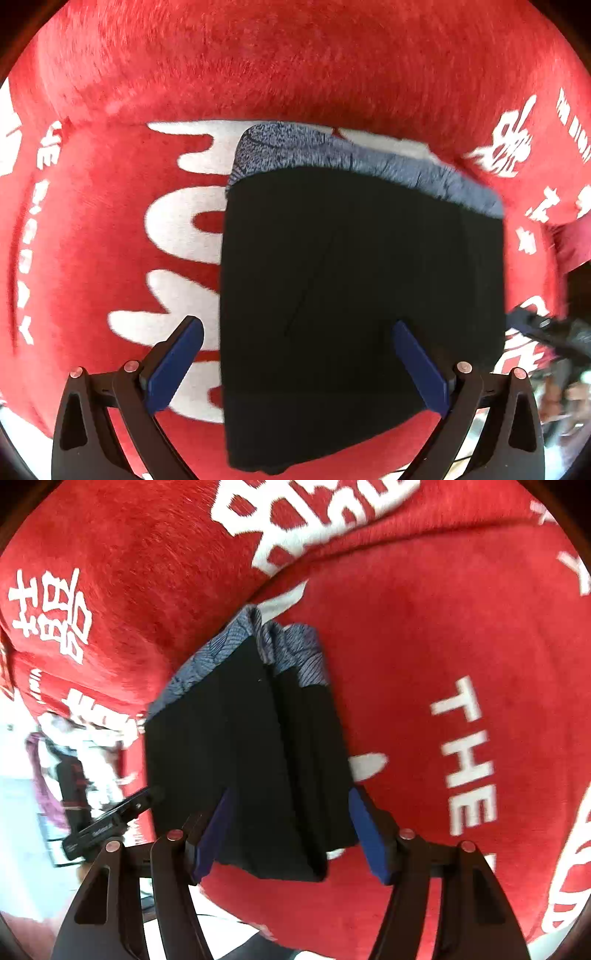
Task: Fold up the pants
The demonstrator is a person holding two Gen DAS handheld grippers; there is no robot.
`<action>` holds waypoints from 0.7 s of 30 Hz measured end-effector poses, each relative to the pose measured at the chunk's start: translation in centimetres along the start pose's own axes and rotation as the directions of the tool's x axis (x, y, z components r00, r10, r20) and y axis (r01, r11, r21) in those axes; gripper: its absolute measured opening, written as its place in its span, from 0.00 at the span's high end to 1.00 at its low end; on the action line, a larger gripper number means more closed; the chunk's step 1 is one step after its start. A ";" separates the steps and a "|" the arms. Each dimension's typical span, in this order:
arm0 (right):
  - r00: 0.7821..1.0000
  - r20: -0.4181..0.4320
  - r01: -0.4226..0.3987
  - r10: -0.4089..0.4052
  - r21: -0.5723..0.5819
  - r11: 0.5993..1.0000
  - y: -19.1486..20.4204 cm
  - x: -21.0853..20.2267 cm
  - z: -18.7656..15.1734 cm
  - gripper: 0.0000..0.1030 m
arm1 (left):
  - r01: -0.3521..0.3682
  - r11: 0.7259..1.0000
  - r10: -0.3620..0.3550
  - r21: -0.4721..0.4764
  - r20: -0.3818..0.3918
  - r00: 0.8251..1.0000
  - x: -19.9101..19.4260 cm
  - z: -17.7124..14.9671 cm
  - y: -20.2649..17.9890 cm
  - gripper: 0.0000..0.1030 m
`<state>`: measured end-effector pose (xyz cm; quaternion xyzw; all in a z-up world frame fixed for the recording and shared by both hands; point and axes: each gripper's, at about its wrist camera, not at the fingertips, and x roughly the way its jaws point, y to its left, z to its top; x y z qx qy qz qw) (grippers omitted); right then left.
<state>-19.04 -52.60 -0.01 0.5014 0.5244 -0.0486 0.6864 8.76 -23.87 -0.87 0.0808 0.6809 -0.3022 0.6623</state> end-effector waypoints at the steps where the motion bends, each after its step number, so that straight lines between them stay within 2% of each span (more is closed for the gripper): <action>1: 1.000 -0.014 -0.018 0.018 0.007 1.000 -0.3 0.3 0.2 0.31 | 0.021 1.000 -0.021 -0.002 -0.004 1.000 0.1 0.3 0.3 0.00; 5: 0.999 -0.036 -0.027 0.027 0.003 1.000 -1.1 1.3 1.0 0.31 | 0.091 0.996 -0.090 0.023 -0.040 0.995 0.5 1.4 1.9 0.00; 8: 0.995 -0.064 -0.073 0.073 0.010 0.997 -1.9 1.9 1.6 0.31 | 0.166 0.985 -0.163 0.035 -0.071 0.984 0.8 1.9 3.1 0.00; 11: 0.991 -0.096 -0.097 0.094 -0.025 0.995 -2.2 2.2 1.9 0.31 | 0.202 0.978 -0.197 0.050 -0.085 0.977 1.5 1.9 3.3 0.00; 13: 0.988 -0.118 -0.110 0.104 -0.046 0.993 -2.5 2.7 2.2 0.31 | 0.203 0.977 -0.197 0.063 -0.097 0.976 2.3 1.7 2.9 0.00; 17: 0.976 -0.151 -0.164 0.159 -0.017 0.986 -3.2 4.0 2.9 0.30 | 0.232 0.969 -0.223 0.082 -0.109 0.969 4.2 1.6 1.5 0.00; 21: 0.971 -0.149 -0.192 0.186 -0.031 0.981 -2.6 5.0 3.8 0.29 | 0.222 0.971 -0.216 0.090 -0.075 0.974 4.6 1.9 1.0 0.00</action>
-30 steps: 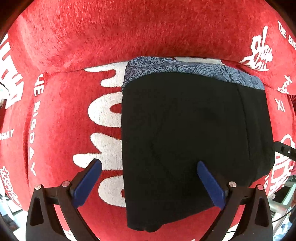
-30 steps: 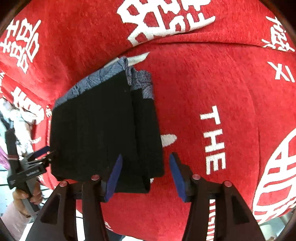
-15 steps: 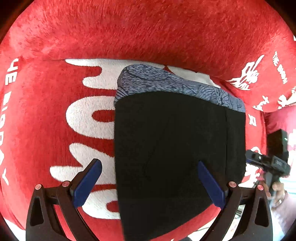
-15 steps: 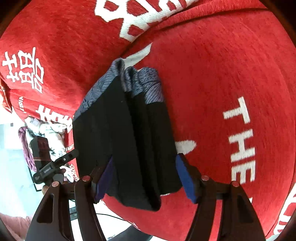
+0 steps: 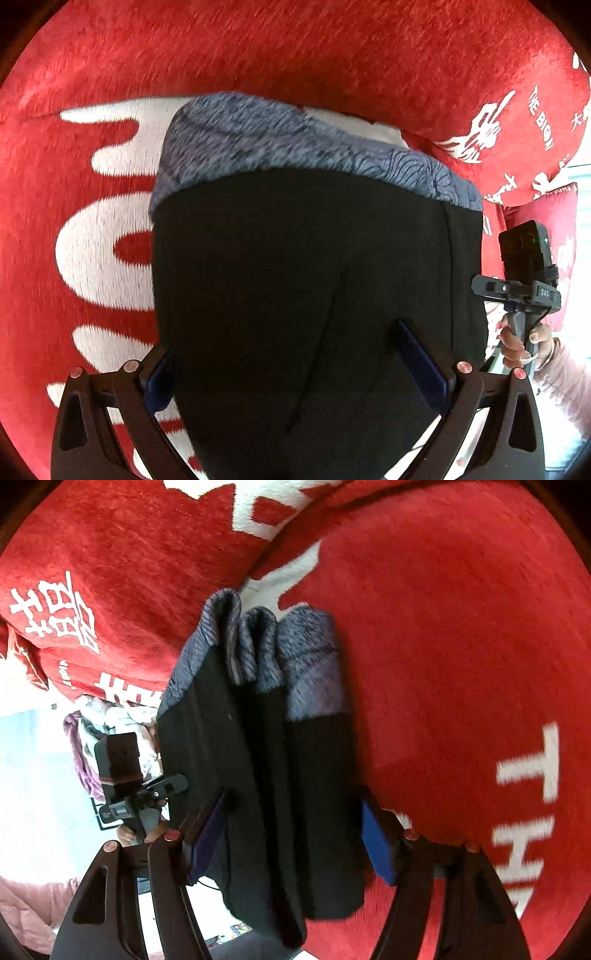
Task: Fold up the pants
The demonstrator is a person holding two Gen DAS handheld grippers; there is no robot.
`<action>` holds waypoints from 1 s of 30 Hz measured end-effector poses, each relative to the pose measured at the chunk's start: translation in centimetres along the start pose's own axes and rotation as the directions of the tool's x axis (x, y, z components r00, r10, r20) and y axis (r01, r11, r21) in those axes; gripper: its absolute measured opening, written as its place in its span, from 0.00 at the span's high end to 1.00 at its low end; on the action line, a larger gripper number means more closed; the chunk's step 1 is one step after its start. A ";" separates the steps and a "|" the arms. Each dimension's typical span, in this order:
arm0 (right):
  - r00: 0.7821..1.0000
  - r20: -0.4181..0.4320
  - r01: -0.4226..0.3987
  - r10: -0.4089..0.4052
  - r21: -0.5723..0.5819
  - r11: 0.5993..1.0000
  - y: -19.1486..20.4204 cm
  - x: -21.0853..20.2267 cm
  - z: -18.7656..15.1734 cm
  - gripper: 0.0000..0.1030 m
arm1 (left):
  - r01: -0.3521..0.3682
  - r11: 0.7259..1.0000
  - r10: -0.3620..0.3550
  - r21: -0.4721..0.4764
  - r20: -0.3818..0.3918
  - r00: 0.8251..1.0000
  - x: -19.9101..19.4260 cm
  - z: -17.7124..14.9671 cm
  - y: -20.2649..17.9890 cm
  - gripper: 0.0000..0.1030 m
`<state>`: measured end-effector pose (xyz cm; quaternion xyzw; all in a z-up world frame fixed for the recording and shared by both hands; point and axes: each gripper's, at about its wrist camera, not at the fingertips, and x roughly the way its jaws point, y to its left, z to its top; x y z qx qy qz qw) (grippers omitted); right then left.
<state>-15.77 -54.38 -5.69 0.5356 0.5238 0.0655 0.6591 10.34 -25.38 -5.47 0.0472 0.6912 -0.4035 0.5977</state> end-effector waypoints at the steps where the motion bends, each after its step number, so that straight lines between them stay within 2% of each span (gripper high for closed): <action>1: 1.000 0.004 -0.008 0.008 0.009 1.000 -0.1 0.1 0.2 0.29 | -0.004 1.000 0.004 -0.006 0.000 1.000 0.0 0.0 -0.1 0.00; 3: 0.999 0.019 -0.028 0.027 0.054 0.998 -0.7 0.1 0.3 0.31 | -0.009 1.000 0.009 -0.013 -0.001 1.000 0.0 0.1 -0.1 0.00; 5: 0.999 0.029 -0.015 0.013 0.068 0.998 -0.7 -0.2 0.1 0.36 | -0.023 0.999 0.023 -0.029 -0.006 1.000 0.1 0.1 -0.2 0.00; 6: 0.999 0.032 -0.004 0.002 0.059 0.998 -0.7 -0.3 -0.1 0.43 | -0.029 0.999 0.029 -0.040 -0.003 1.000 0.2 0.2 -0.5 0.01; 7: 0.999 0.035 -0.003 0.001 0.058 0.998 -0.5 -0.3 -0.2 0.48 | -0.023 0.999 0.023 -0.047 0.006 1.000 0.1 0.1 -0.7 0.11; 10: 0.998 0.062 -0.014 0.010 0.062 0.998 0.3 -0.7 -0.8 0.56 | -0.015 1.000 0.015 -0.014 0.054 0.998 -1.5 -0.8 -1.6 0.28; 13: 0.996 0.082 -0.036 0.030 0.063 0.997 1.4 -1.1 -1.3 0.59 | -0.002 1.000 0.002 -0.001 0.075 0.997 -3.3 -1.9 -1.8 0.36; 20: 0.993 0.045 -0.112 0.110 0.061 0.992 4.0 -1.1 -5.3 0.60 | -0.007 1.000 0.008 -0.017 0.058 0.998 -7.7 -7.1 -0.9 0.36; 23: 0.990 0.025 -0.139 0.138 0.073 0.988 4.8 0.3 -7.8 0.60 | -0.029 0.999 0.031 -0.040 0.040 0.999 -8.3 -9.6 0.5 0.36; 27: 0.991 0.019 -0.133 0.132 0.078 0.988 5.2 3.3 -10.2 0.60 | -0.067 0.994 0.068 -0.087 0.008 0.998 -7.4 -11.9 3.6 0.35; 30: 0.995 0.030 -0.100 0.097 0.116 0.988 4.2 5.5 -11.0 0.59 | -0.086 0.991 0.090 -0.101 0.033 0.995 -6.5 -12.4 4.8 0.11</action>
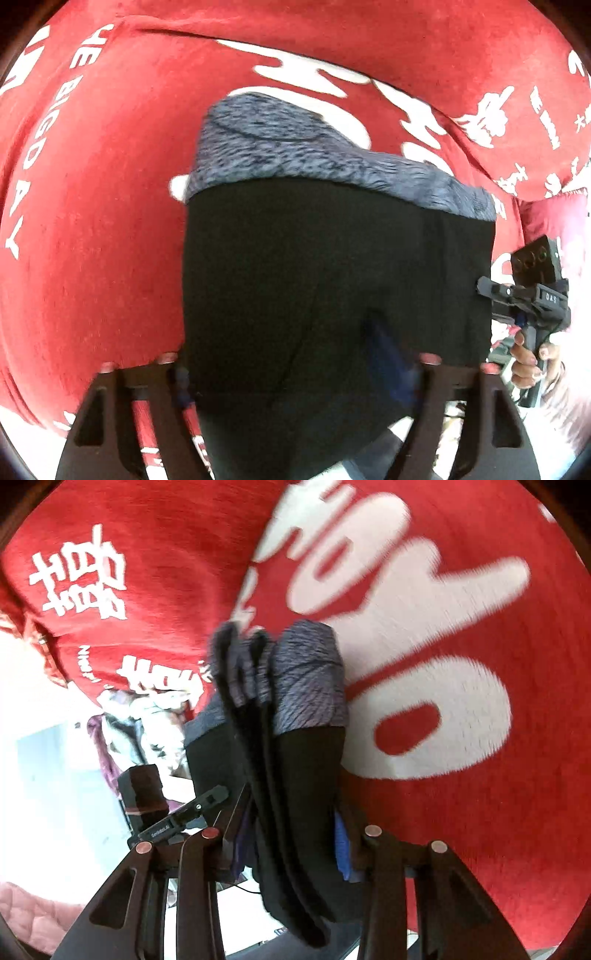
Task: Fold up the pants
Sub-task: 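Release the folded bundle with the right tool and withdraw both tools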
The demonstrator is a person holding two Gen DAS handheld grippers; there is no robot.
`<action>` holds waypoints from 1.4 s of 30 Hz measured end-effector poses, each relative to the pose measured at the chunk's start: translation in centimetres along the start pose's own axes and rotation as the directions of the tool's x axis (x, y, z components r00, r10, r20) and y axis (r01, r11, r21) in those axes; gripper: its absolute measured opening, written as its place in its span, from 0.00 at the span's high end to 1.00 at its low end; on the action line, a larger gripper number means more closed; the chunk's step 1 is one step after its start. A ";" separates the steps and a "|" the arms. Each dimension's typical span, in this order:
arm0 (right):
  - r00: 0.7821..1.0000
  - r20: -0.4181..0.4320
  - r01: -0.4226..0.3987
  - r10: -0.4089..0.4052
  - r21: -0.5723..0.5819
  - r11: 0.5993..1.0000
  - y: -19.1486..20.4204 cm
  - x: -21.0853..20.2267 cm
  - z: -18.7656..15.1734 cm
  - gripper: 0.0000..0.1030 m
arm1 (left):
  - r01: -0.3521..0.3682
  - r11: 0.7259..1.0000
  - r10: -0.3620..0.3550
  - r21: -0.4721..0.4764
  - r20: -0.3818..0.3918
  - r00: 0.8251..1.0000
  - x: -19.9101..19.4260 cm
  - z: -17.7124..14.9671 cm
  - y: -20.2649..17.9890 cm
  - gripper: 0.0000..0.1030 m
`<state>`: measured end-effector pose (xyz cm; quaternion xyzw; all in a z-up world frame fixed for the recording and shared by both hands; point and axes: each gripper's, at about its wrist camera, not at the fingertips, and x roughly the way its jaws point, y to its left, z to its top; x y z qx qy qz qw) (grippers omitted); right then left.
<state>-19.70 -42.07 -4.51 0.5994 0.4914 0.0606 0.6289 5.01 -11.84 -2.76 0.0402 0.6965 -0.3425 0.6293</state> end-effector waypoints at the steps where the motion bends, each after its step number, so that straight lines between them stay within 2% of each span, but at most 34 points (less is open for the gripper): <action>1: 1.000 0.011 0.015 -0.015 -0.002 1.000 -0.2 0.1 0.0 0.56 | -0.012 1.000 0.012 -0.001 0.009 1.000 0.3 0.0 0.2 0.05; 3: 0.999 0.012 0.038 -0.038 0.002 0.999 -0.6 0.2 0.3 0.51 | -0.008 1.000 0.008 -0.016 0.003 1.000 0.8 0.1 0.6 0.01; 4: 0.998 0.008 0.059 -0.059 0.000 0.998 -0.5 0.4 0.4 0.43 | 0.002 1.000 -0.002 -0.030 -0.001 1.000 1.0 0.2 0.8 0.01; 5: 0.996 0.003 0.084 -0.084 -0.002 0.996 -0.6 0.4 0.5 0.39 | 0.008 0.999 -0.008 -0.049 -0.010 1.000 1.0 0.1 1.0 0.01; 6: 0.994 -0.003 0.107 -0.107 0.005 0.994 -0.6 0.5 0.5 0.39 | 0.002 0.998 -0.003 -0.056 -0.014 1.000 1.0 0.1 1.0 0.01; 10: 0.982 0.022 0.186 -0.186 0.009 0.982 0.4 -0.6 -0.1 0.37 | -0.108 0.993 0.109 -0.036 0.023 0.994 -1.6 -1.1 -0.1 0.01; 13: 0.970 0.045 0.237 -0.237 0.007 0.972 2.0 -1.6 -1.2 0.36 | -0.130 0.991 0.130 -0.026 0.016 0.991 -3.2 -2.4 -0.8 0.01; 15: 0.961 0.055 0.271 -0.270 -0.012 0.963 3.2 -2.5 -2.4 0.36 | -0.153 0.988 0.153 0.004 0.007 0.988 -4.1 -3.3 -2.1 0.01; 17: 0.962 0.057 0.270 -0.269 -0.024 0.962 4.3 -3.0 -3.5 0.35 | -0.182 0.982 0.182 0.051 0.005 0.983 -4.9 -4.2 -4.0 0.01; 20: 0.964 0.078 0.259 -0.255 -0.046 0.965 6.5 -3.7 -5.3 0.35 | -0.176 0.976 0.177 0.129 -0.001 0.984 -6.3 -5.2 -6.9 0.01; 24: 0.958 0.125 0.267 -0.259 -0.045 0.963 9.3 -4.2 -7.5 0.33 | -0.158 0.969 0.159 0.188 0.005 0.987 -8.4 -5.9 -9.5 0.01; 26: 0.954 0.143 0.272 -0.265 -0.029 0.962 10.2 -4.2 -8.3 0.32 | -0.163 0.957 0.163 0.239 0.021 0.986 -9.5 -6.0 -10.9 0.01; 27: 0.949 0.157 0.281 -0.274 -0.023 0.959 10.9 -4.4 -8.9 0.28 | -0.183 0.948 0.180 0.261 0.035 0.983 -9.9 -6.0 -11.5 0.01; 28: 0.943 0.167 0.297 -0.289 -0.024 0.955 11.6 -4.4 -9.2 0.22 | -0.218 0.928 0.208 0.302 0.063 0.976 -10.6 -6.1 -12.3 0.01; 29: 0.935 0.177 0.316 -0.306 -0.028 0.948 12.1 -4.5 -9.5 0.21 | -0.231 0.918 0.217 0.323 0.081 0.973 -11.0 -6.1 -12.7 0.01; 31: 0.902 0.214 0.391 -0.375 -0.037 0.920 13.7 -4.7 -10.4 0.20 | -0.256 0.897 0.226 0.360 0.123 0.966 -12.0 -6.0 -13.3 0.01; 33: 0.872 0.236 0.449 -0.428 -0.041 0.893 14.9 -4.9 -11.2 0.17 | -0.258 0.890 0.223 0.375 0.136 0.965 -12.7 -5.8 -13.5 0.01; 38: 0.835 0.286 0.500 -0.470 -0.038 0.865 17.3 -5.3 -13.2 0.06 | -0.279 0.876 0.246 0.392 0.133 0.960 -13.9 -5.6 -13.5 0.01; 42: 0.763 0.279 0.614 -0.583 -0.033 0.789 18.8 -4.8 -14.1 0.06 | -0.338 0.862 0.315 0.379 0.123 0.941 -14.6 -6.0 -13.2 0.01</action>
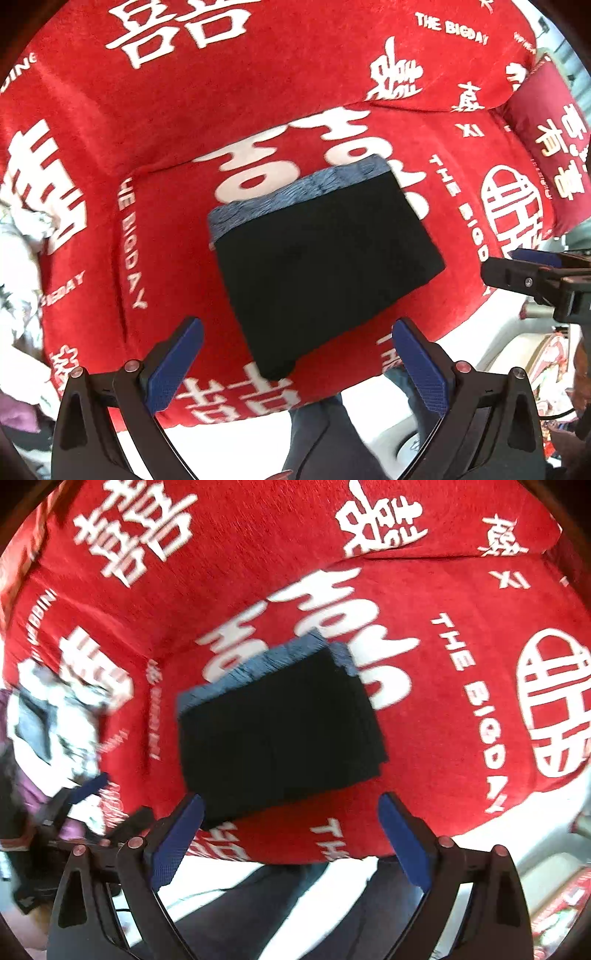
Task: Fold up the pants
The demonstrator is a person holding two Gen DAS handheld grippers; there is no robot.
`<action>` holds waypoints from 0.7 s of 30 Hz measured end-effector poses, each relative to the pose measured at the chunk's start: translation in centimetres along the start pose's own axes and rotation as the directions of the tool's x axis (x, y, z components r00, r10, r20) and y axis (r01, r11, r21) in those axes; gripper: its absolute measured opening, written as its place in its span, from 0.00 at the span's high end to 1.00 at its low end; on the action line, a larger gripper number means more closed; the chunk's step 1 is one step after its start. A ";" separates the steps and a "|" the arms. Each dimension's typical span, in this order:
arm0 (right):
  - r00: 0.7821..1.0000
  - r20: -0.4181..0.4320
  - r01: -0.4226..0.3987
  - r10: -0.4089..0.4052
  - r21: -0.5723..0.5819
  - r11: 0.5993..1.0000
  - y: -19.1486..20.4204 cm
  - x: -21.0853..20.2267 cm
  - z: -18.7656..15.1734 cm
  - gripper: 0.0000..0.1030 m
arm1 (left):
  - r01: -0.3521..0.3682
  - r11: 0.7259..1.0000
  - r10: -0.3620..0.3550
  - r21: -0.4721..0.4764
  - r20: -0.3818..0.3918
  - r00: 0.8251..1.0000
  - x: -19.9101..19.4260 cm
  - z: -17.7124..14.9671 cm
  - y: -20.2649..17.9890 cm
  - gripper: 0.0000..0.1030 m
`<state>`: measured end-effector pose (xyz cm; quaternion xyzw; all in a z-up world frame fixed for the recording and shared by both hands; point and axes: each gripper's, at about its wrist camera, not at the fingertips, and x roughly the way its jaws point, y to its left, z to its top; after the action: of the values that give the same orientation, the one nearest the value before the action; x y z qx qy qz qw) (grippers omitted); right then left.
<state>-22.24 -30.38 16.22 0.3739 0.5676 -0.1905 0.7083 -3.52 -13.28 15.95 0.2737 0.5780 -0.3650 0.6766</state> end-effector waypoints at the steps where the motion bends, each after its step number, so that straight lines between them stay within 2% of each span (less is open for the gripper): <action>1: 1.000 -0.012 0.014 -0.014 -0.010 1.000 0.2 0.1 0.0 0.06 | -0.007 1.000 0.007 -0.010 0.004 1.000 -0.2 -0.2 0.1 0.01; 5: 0.998 -0.040 0.046 -0.049 -0.069 0.997 1.3 -0.3 0.0 0.06 | -0.042 0.996 0.043 -0.078 0.015 0.999 -1.4 -1.0 0.6 0.01; 9: 0.996 -0.038 0.069 -0.075 -0.133 0.989 2.1 -1.6 0.1 0.06 | -0.141 0.981 0.141 -0.135 -0.009 0.990 -1.6 -1.4 0.0 0.01; 12: 0.996 -0.016 0.080 -0.084 -0.161 0.984 2.1 -3.5 0.0 0.06 | -0.135 0.974 0.135 -0.182 -0.016 0.991 -2.0 -1.4 -0.8 0.01; 16: 0.998 -0.008 0.068 -0.070 -0.143 0.987 1.2 -5.1 -0.1 0.06 | -0.135 0.968 0.140 -0.210 0.010 0.990 -3.1 -1.3 -2.3 0.01; 21: 0.994 0.018 0.112 -0.111 -0.175 0.978 0.9 -5.5 -0.9 0.06 | -0.140 0.962 0.152 -0.236 0.033 0.988 -4.2 -1.5 -3.5 0.01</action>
<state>-23.77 -29.93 21.65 0.2769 0.5994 -0.1807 0.7290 -7.46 -13.40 20.00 0.2248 0.5778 -0.2507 0.7435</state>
